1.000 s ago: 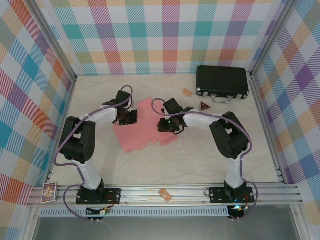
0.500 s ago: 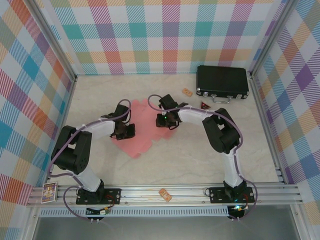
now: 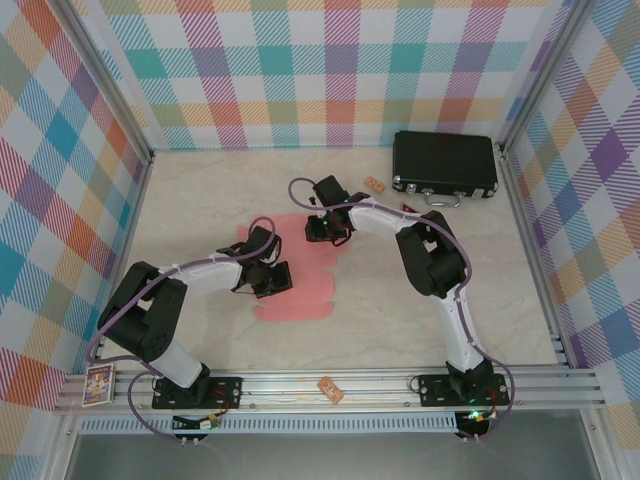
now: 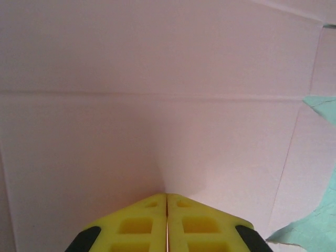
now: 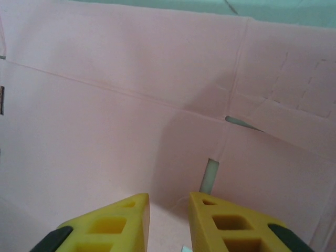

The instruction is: Fold the paper box

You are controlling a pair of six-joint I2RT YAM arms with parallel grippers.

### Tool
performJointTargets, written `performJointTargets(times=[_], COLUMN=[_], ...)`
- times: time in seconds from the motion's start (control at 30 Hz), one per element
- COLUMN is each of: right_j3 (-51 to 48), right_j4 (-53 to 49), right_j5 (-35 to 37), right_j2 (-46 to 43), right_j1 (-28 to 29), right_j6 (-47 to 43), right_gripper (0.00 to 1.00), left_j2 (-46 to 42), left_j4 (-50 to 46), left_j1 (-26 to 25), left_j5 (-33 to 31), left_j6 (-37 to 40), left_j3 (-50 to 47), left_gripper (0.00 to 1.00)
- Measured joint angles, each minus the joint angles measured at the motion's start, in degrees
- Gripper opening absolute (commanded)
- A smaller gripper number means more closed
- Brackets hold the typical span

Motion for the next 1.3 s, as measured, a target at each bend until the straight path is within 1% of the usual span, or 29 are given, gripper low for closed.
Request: performJointTargets(times=[0.03, 0.13, 0.17, 0.3, 0.37, 0.5, 0.6, 0.73, 0.83, 0.97, 1.17, 1.3], right_j3=[0.0, -0.7, -1.0, -2.6, -2.6, -0.4, 3.4, 10.3, 12.6, 15.1, 18.4, 21.0], right_j4=[-0.1, -0.7, -0.9, -0.9, -0.4, -0.5, -2.6, -5.5, -7.7, -10.8, -13.5, -15.0], right_j5=[0.0, 0.0, -0.1, -1.5, -2.6, -4.5, -5.3, -5.0, -4.3, -3.5, -3.5, -3.9], right_j2=[-0.1, -1.4, -2.1, -6.8, -8.9, -9.9, -8.3, -3.8, -1.2, 2.0, 5.8, 7.6], right_j1=[-0.1, -0.2, -0.3, -1.7, -3.0, -6.3, -8.2, -9.4, -9.4, -9.4, -9.4, -9.4], right_j6=[-0.1, -0.2, -0.1, 0.1, 0.2, 0.6, 0.8, 0.8, 1.0, 1.5, 1.6, 1.7], right_gripper=[0.30, 0.32, 0.33, 0.42, 0.47, 0.51, 0.52, 0.54, 0.54, 0.54, 0.54, 0.53], left_j2=[0.0, -0.5, -0.9, -2.4, -2.5, -2.0, 0.3, 6.9, 11.4, 16.8, 22.1, 25.1], left_j4=[-0.1, -2.5, -3.2, -5.3, -6.1, -7.6, -8.1, -8.6, -8.9, -9.8, -11.1, -11.9], left_j1=[0.0, 0.0, 0.0, 1.0, 2.3, 6.9, 10.4, 14.4, 16.6, 18.6, 19.4, 19.5], left_j5=[0.1, -0.1, -0.3, -1.2, -1.8, -3.2, -4.8, -6.6, -7.0, -7.6, -7.8, -7.2], left_j6=[-0.2, 0.5, 0.9, 3.1, 4.4, 7.6, 10.3, 13.8, 15.5, 17.3, 19.6, 20.4], left_j3=[0.1, 2.9, 4.2, 11.7, 15.0, 20.2, 23.4, 28.2, 30.3, 33.1, 37.6, 40.8], left_gripper=[0.13, 0.23, 0.26, 0.29, 0.30, 0.37, 0.38, 0.46, 0.52, 0.56, 0.56, 0.53])
